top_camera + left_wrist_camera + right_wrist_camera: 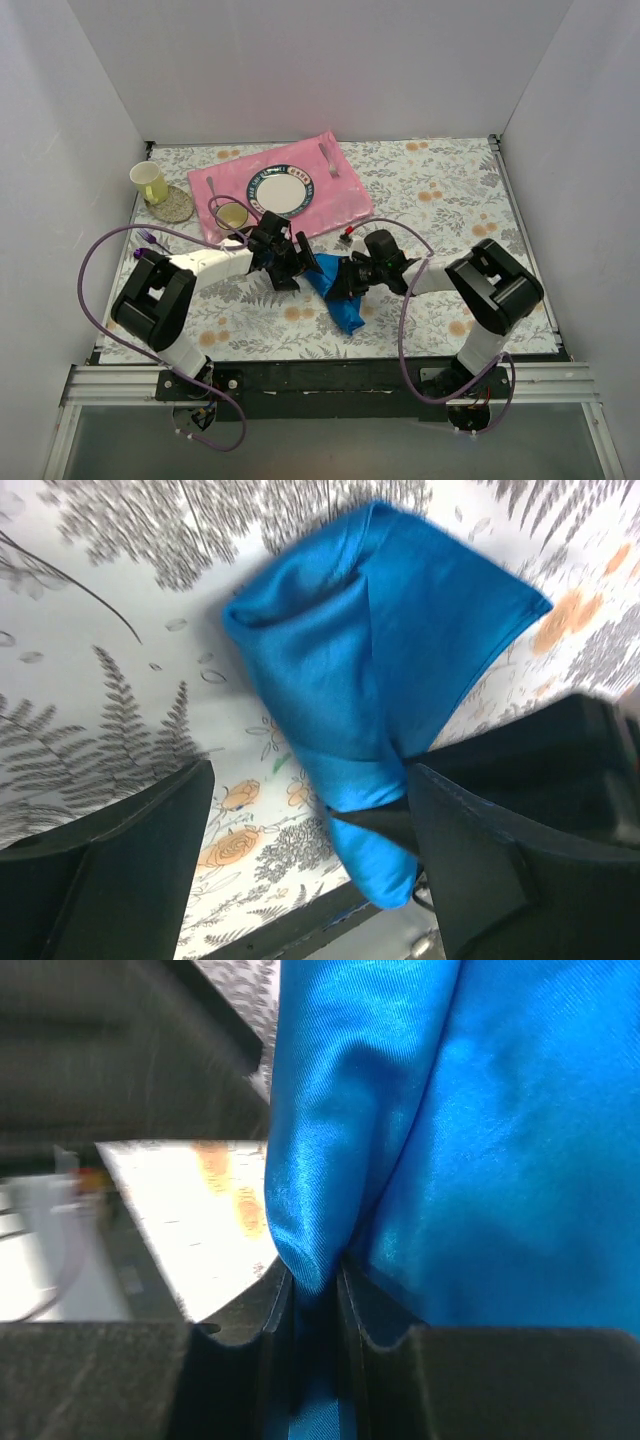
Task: Fold the napkin, place the utensils inside, and roll it up
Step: Roll the napkin with the utensil
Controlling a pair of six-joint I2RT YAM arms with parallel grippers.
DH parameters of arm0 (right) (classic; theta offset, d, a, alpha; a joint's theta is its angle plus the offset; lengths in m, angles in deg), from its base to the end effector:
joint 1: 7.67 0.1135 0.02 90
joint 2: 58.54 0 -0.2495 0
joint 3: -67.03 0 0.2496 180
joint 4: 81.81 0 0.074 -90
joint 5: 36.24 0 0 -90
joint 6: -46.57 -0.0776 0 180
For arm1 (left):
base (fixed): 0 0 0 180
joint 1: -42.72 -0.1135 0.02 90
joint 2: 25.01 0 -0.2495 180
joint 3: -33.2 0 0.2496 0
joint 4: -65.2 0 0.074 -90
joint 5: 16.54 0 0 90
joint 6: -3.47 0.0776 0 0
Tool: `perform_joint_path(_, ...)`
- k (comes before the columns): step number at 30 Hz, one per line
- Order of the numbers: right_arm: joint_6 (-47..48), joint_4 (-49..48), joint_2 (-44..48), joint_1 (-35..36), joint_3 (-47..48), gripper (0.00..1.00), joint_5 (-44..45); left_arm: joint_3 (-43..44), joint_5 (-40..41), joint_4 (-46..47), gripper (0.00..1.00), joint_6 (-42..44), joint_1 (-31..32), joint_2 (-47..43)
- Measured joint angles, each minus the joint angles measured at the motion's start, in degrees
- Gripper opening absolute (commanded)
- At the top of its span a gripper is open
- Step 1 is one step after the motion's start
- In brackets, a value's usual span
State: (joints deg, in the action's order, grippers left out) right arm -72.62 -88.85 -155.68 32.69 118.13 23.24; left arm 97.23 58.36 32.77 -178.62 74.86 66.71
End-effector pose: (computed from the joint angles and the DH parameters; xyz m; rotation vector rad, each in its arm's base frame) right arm 0.2288 0.2462 0.0928 -0.5505 2.3845 1.2040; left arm 0.2625 -0.1888 0.1178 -1.4047 2.6474 -0.8921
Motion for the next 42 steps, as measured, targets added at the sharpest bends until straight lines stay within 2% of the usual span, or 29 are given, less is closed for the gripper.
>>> perform_joint_path(3, -6.23, -10.40, -5.14, -4.07, -2.16, 0.14, -10.14, -0.94, -0.96, 0.70, 0.75, -0.09, 1.60, 0.09)
perform_joint_path(7, -15.19, -23.63, -10.36, -6.38, -5.99, 0.15, -18.27, -0.81, -1.68, 2.03, 0.70, -1.18, 3.41, 1.73)
perform_joint_path(10, -20.70, -31.23, -13.60, -6.86, -7.67, 0.16, -21.94, 1.11, -2.19, 2.54, 0.59, -2.38, 3.74, 4.20)
perform_joint_path(12, -23.32, -34.45, -14.60, -6.99, -8.13, 0.20, -22.84, 2.67, -2.38, 2.29, 0.46, -3.10, 3.78, 6.14)
perform_joint_path(13, -24.37, -35.54, -14.86, -7.15, -8.28, 0.21, -22.99, 3.45, -2.40, 2.21, 0.37, -3.28, 3.74, 7.17)
perform_joint_path(16, -24.87, -35.60, -14.84, -7.43, -8.37, 0.26, -23.02, 3.76, -1.95, 2.12, 0.28, -3.82, 3.65, 8.26)
perform_joint_path(19, -20.22, -29.16, -12.98, -7.37, -7.34, 0.31, -22.23, 3.67, -1.36, 1.84, 0.24, -3.82, 3.80, 8.28)
perform_joint_path(23, -9.51, -11.26, -7.85, -6.67, -2.51, 0.41, -19.21, 3.67, -0.57, 1.99, 0.22, -3.89, 4.02, 8.24)
perform_joint_path(24, -6.93, -6.49, -6.78, -6.45, -0.98, 0.46, -18.25, 3.67, -0.42, 2.08, 0.22, -3.89, 4.07, 8.24)
perform_joint_path(27, -0.11, 5.68, -3.45, -5.62, 3.34, 0.55, -13.70, 3.67, -0.13, 2.23, 0.22, -3.91, 4.17, 8.20)
perform_joint_path(31, 6.47, 18.40, 2.38, -3.34, 7.52, 0.62, -3.41, 3.65, 0.33, 2.23, 0.22, -3.89, 4.44, 8.07)
perform_joint_path(35, 9.60, 29.05, 7.91, 2.80, 11.87, 0.66, 11.10, 3.65, 0.61, 2.19, 0.21, -3.89, 4.55, 7.98)
perform_joint_path(42, 8.96, 36.83, 11.45, 15.67, 15.23, 0.68, 31.12, 3.69, 0.90, 2.08, 0.19, -4.00, 4.70, 7.91)
